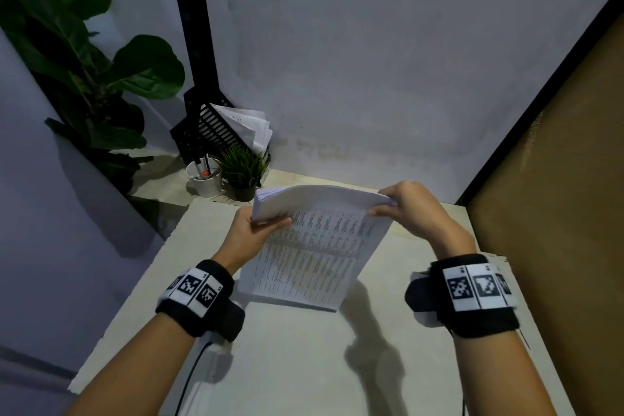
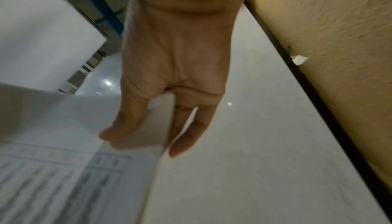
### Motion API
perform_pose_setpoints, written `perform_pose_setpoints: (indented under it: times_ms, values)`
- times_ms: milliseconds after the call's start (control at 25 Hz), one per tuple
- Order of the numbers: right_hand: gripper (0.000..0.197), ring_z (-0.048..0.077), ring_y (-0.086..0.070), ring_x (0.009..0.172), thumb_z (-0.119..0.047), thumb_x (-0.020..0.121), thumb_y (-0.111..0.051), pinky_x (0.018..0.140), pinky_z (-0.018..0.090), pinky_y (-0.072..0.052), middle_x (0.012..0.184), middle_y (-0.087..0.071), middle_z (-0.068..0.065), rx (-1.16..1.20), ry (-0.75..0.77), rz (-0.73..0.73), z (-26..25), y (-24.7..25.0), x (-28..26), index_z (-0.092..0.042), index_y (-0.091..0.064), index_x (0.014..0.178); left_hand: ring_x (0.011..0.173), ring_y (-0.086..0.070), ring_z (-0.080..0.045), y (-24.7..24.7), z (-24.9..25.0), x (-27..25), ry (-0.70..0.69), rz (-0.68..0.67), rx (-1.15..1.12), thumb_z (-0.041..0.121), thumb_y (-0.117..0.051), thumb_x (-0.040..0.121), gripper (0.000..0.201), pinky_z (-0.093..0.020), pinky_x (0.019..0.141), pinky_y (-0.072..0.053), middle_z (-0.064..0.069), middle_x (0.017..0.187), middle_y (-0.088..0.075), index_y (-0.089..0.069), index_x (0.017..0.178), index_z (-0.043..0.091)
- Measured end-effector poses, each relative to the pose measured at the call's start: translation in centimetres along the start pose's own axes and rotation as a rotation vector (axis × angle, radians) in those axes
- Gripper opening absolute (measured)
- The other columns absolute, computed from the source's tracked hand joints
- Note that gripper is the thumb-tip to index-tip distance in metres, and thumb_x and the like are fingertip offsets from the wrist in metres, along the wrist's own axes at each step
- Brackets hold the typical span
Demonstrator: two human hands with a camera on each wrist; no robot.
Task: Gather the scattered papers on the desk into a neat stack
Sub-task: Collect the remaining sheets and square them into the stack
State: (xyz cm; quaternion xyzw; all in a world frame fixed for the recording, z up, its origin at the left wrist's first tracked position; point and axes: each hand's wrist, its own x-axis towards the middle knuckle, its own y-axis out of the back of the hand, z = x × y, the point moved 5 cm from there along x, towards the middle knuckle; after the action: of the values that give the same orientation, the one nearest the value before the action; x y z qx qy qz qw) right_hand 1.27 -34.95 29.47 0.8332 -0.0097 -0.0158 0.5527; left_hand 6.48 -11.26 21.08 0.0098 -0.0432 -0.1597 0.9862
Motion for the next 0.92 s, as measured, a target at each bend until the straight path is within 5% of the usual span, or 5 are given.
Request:
perform_pose_setpoints:
  times_ms: [120,240,520,720,920]
  values:
    - [0.004,0.009,-0.055,0.065,-0.011,0.081,-0.066,0.063,0.028,-0.044,0.063,-0.065,-0.007,0.602,-0.008,0.082,2.6,-1.8,-0.2,-0.009,-0.069,0.079,0.081,-0.067,0.0,0.6,-0.8,-0.3,0.016,0.022,-0.045,0.064,-0.077,0.038,0.063,-0.016,0.062,-0.054,0.0,0.087,-0.066,-0.061,0.09,0.03]
    - [0.02,-0.003,-0.065,0.067,-0.014,0.078,-0.065,0.067,0.017,-0.053,0.067,-0.072,-0.017,1.032,-0.077,0.196,3.9,-5.2,-0.9,-0.006,-0.065,0.096,0.085,-0.064,-0.011,0.5,-1.9,-0.4,0.088,0.11,-0.079,0.055,-0.079,0.049,0.061,-0.022,0.063,-0.053,-0.003,0.091,-0.062,-0.058,0.094,0.021]
    - [0.015,-0.012,-0.054,0.061,-0.002,0.093,-0.043,0.053,0.004,-0.04,0.072,-0.054,-0.005,0.9,-0.225,0.678,1.1,-11.3,-4.2,-0.014,-0.051,0.093,0.069,-0.068,-0.011,-2.2,-3.2,-1.6,0.106,0.235,-0.052,0.017,-0.064,0.082,0.007,-0.017,0.054,-0.055,0.0,0.075,-0.066,-0.061,0.076,0.019]
    - [0.014,-0.011,-0.057,0.07,-0.008,0.096,-0.04,0.057,0.005,-0.046,0.082,-0.055,-0.01,0.976,-0.219,0.704,1.3,-11.9,-4.0,-0.018,-0.045,0.104,0.06,-0.065,0.003,-3.2,-3.2,-2.4,0.06,0.257,-0.069,0.015,-0.063,0.083,0.013,-0.014,0.055,-0.054,0.001,0.074,-0.065,-0.062,0.074,0.025]
    - [0.007,0.004,-0.055,0.07,-0.012,0.096,-0.041,0.055,0.009,-0.047,0.08,-0.055,-0.01,0.929,-0.253,0.675,2.4,-13.2,-3.5,-0.017,-0.043,0.098,0.077,-0.062,-0.016,-2.8,-4.4,-1.9,0.126,0.229,-0.043,0.022,-0.063,0.083,0.007,-0.022,0.064,-0.054,-0.003,0.08,-0.064,-0.06,0.078,0.025]
